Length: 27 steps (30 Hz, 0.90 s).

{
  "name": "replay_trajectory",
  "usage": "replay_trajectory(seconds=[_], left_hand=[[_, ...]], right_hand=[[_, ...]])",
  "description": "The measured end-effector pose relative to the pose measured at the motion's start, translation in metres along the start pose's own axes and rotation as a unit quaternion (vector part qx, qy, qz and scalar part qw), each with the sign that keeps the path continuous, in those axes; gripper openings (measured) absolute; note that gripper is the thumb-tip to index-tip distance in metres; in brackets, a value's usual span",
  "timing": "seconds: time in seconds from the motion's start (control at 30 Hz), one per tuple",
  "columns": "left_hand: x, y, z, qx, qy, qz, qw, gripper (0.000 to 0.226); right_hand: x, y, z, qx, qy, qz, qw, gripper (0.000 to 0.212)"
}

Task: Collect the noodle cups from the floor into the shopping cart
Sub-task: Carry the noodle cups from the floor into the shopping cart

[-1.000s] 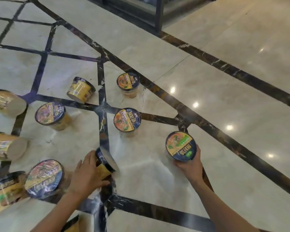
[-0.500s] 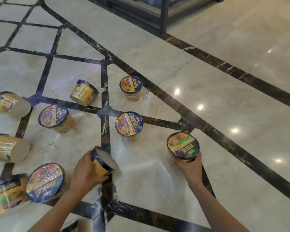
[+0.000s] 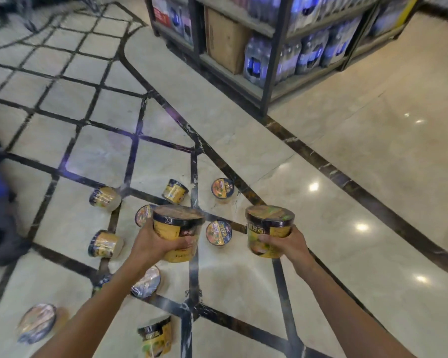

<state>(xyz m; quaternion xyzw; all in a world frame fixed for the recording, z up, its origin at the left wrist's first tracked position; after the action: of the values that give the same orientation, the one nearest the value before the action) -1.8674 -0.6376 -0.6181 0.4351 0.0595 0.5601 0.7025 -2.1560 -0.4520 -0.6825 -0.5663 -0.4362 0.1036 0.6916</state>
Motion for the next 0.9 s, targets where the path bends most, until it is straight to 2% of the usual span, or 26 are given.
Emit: replay_trajectory(seconds=[0.07,0.17,0.23,0.4,0.47,0.57,0.6,0.7,0.77,0.87,0.9], left_hand=[[0.028,0.038,0.053,0.01,0.015,0.001,1.0,0.105],[0.077,0.092,0.136,0.023,0.045,-0.001,0.999,0.078],[0.114,0.122,0.187,0.026,0.058,0.001,0.998,0.07],[0.197,0.144,0.285,0.046,0.112,0.047,0.992,0.088],[0.226,0.145,0.308,0.071,0.137,0.063,0.986,0.093],[0.274,0.138,0.336,0.095,0.196,0.086,0.972,0.07],[0.29,0.134,0.344,0.099,0.212,0.093,0.968,0.069],[0.338,0.115,0.362,0.105,0.254,0.121,0.954,0.078],[0.375,0.099,0.372,0.112,0.294,0.138,0.939,0.076],[0.436,0.069,0.378,0.145,0.343,0.16,0.914,0.072],[0.461,0.058,0.379,0.155,0.361,0.173,0.903,0.07]], right_hand=[[0.029,-0.067,-0.021,0.012,-0.023,0.016,1.0,0.058],[0.085,-0.167,-0.056,0.035,-0.069,0.03,0.997,0.056],[0.125,-0.224,-0.08,0.046,-0.106,0.039,0.993,0.054],[0.206,-0.321,-0.135,0.081,-0.186,0.064,0.977,0.072],[0.226,-0.337,-0.156,0.094,-0.216,0.07,0.969,0.073],[0.255,-0.351,-0.186,0.115,-0.266,0.077,0.954,0.071],[0.265,-0.354,-0.197,0.128,-0.287,0.083,0.946,0.071],[0.296,-0.354,-0.23,0.185,-0.334,0.092,0.92,0.079],[0.32,-0.354,-0.257,0.219,-0.372,0.105,0.896,0.082],[0.364,-0.347,-0.304,0.224,-0.441,0.116,0.861,0.108],[0.381,-0.342,-0.319,0.229,-0.459,0.109,0.851,0.109]])
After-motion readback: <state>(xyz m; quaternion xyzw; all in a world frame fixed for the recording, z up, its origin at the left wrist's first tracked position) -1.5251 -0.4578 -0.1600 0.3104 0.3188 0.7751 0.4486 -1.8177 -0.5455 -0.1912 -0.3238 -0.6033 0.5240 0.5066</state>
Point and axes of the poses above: each hand's wrist, its own x-axis away from the middle knuckle, its own z-axis out of the back of the hand, y = z × x, the point moved 9 cm from there along -x, towards the middle knuckle, and after that the axes turned 13 degrees about -x, right-handed, at the moved point
